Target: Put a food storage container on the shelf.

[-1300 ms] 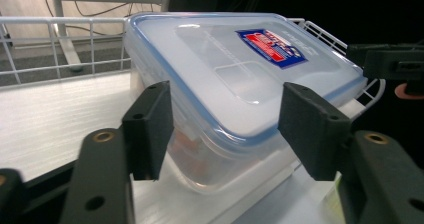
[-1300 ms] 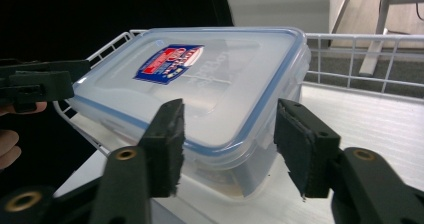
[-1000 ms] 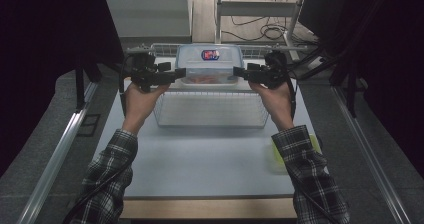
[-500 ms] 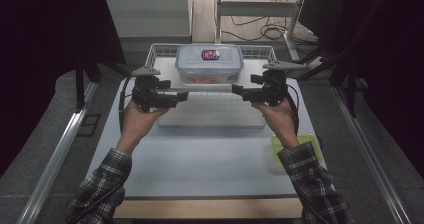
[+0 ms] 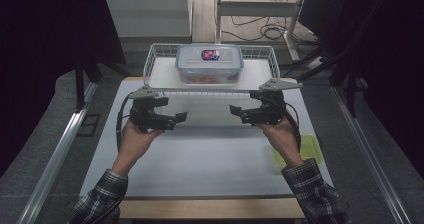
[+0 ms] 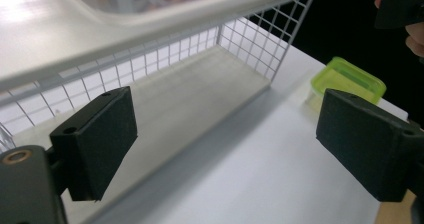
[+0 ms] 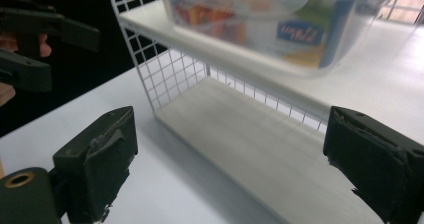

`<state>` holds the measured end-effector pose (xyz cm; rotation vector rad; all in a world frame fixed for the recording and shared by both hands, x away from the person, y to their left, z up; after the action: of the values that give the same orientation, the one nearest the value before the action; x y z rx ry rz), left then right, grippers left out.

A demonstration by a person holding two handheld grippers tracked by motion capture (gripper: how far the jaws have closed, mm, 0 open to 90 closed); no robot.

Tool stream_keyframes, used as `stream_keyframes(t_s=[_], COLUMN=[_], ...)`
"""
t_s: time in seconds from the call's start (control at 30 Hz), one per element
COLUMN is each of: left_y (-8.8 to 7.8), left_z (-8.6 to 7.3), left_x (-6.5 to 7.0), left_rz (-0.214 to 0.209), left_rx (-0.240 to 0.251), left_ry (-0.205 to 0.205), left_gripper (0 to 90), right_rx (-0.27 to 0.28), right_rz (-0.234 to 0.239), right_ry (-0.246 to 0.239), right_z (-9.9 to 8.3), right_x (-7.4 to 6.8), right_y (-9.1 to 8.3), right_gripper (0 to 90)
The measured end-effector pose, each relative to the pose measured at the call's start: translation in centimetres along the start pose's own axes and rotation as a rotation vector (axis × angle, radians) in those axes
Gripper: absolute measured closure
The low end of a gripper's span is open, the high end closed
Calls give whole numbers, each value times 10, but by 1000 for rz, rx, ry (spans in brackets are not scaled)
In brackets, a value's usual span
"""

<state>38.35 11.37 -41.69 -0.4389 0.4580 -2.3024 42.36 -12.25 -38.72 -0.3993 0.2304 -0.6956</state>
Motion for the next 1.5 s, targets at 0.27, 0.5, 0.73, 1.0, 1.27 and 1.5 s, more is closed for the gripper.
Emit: stream_keyframes(t_s=[0.27,0.5,0.73,1.0,1.27,1.5], left_y=[-2,-5,-6,-11,-16,-17], left_z=[-25,-47,-67,-87,-107,-132], left_x=[12,22,23,26,33,37], left_rz=[-17,-16,-3,18,22,37], left_rx=[-20,-13,-18,-31,-26,-51], left_ry=[17,28,31,43,44,59], left_gripper=[70,60,55,54,54,47], right_rx=[-18,-34,-38,-45,-77,-79], right_rz=[12,24,13,12,31,12], right_ry=[-40,-59,-79,-72,-21,-53], right_z=[-25,-51,-72,-93,-114,-130], right_x=[-11,-18,-19,-23,-29,-37], right_y=[-4,-9,-17,-23,-29,-33], right_gripper=[63,56,57,57,62,55])
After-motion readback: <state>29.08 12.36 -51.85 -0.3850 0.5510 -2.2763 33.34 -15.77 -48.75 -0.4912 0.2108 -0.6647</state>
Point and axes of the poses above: each handheld gripper's, and its own axes: y roughly forward along the jaws, z roughly out of its top, x roughly to its right, the point moved 8 cm from there along y, roughly forward along the jaws
